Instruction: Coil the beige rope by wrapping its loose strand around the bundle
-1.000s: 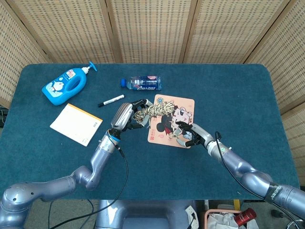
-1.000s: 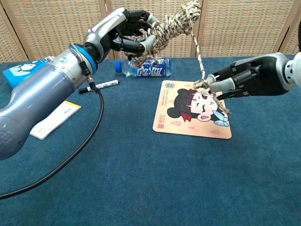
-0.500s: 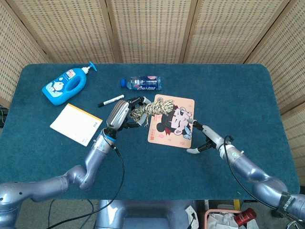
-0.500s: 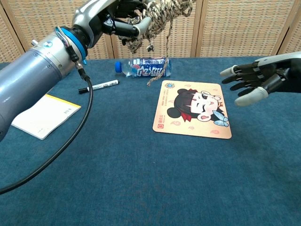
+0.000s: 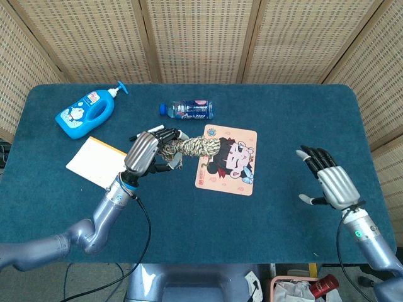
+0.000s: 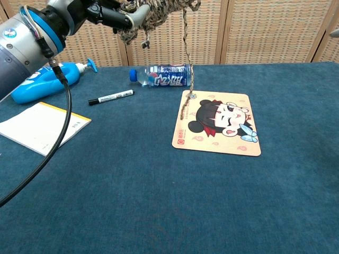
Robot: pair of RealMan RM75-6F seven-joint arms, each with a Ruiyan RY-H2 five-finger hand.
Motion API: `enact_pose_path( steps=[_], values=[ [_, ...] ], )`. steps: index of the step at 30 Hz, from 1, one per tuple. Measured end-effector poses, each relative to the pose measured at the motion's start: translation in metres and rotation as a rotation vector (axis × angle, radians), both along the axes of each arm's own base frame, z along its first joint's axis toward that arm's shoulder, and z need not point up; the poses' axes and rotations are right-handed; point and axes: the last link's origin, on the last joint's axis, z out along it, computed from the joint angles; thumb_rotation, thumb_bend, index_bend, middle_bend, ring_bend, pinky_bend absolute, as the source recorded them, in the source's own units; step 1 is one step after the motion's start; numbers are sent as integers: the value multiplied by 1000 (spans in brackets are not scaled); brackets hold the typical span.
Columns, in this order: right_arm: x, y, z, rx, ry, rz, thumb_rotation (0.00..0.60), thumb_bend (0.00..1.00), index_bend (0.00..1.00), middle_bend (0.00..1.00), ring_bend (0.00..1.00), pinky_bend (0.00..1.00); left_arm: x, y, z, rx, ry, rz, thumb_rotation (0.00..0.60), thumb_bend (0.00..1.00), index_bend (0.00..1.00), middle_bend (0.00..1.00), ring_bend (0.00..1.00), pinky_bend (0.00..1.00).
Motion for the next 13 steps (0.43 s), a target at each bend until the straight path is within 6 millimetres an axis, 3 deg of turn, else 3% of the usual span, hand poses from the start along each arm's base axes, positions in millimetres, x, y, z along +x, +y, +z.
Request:
enact_pose_path(
  steps=[4,9,13],
  values=[
    [-22,31,6,-114,74,34,600,0,0,0,0,0,-1,-6,2,19,19,-16,600,851,749,641,591,711],
    [-34,61,3,-187,157,36,600,0,0,0,0,0,0,-15,3,30,34,-25,600,851,749,641,591,710],
    [-35,71,0,-194,165,10,600,0,0,0,0,0,2,-20,3,33,42,-29,600,851,749,641,591,710]
  ],
)
